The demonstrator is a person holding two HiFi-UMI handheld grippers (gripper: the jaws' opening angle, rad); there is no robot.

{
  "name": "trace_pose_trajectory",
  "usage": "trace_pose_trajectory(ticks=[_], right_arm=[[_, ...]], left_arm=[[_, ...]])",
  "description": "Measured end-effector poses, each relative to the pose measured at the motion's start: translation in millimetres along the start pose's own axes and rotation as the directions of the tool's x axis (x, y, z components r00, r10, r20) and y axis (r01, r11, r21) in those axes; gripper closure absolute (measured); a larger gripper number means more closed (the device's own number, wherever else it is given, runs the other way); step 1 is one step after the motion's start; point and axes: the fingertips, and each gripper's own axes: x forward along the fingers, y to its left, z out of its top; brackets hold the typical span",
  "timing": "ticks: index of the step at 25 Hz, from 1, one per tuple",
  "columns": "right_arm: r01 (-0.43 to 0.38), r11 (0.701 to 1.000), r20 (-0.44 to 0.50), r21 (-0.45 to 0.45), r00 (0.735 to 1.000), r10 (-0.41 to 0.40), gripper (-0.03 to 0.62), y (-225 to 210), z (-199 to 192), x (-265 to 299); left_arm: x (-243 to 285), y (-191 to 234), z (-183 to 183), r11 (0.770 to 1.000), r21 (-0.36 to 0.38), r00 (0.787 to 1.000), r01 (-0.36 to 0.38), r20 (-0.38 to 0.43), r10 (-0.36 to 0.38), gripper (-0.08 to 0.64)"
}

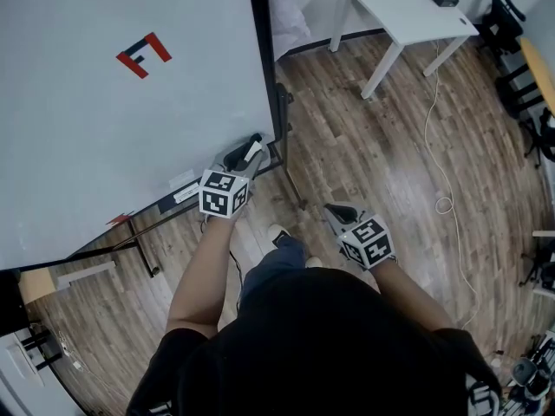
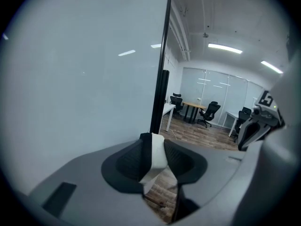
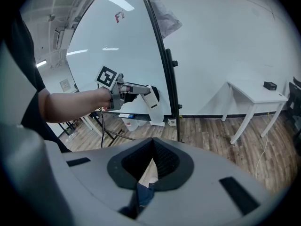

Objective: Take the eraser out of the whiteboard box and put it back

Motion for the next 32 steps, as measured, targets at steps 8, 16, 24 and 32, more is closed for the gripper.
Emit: trace_pose_trajectory(ticks=[8,16,24,32], right_arm=[[-0.007,1.000,0.020,-0.022,1.000,0.007,0.597,9.4,1.7,-10.5],[0.006,0.999,0.045,-0.045,0.999,-0.004,0.597,9.9,6.0,-25.2],[0.012,0.998,0.064,-0.068,0.998,-0.007,0.597,15.7,7.8,-37.7],[0.010,0.996,0.069,-0.085,0.998,-0.004,0.597,23.0,2.4,-50.5]], left_arm=[[-21.6,-9.3,10.1,1.000,0.016,0.999,-0.019,0.028,0.018,0.408],[-52.3,-14.4,5.0,0.998,0.016,0.998,-0.053,0.036,0.052,0.408],[-84.3,-26.4,-2.3,0.996,0.032,0.996,-0.084,0.046,0.082,0.408],[-111.9,-35.0,-28.7,0.994,0.002,0.994,-0.106,0.025,0.106,0.408]])
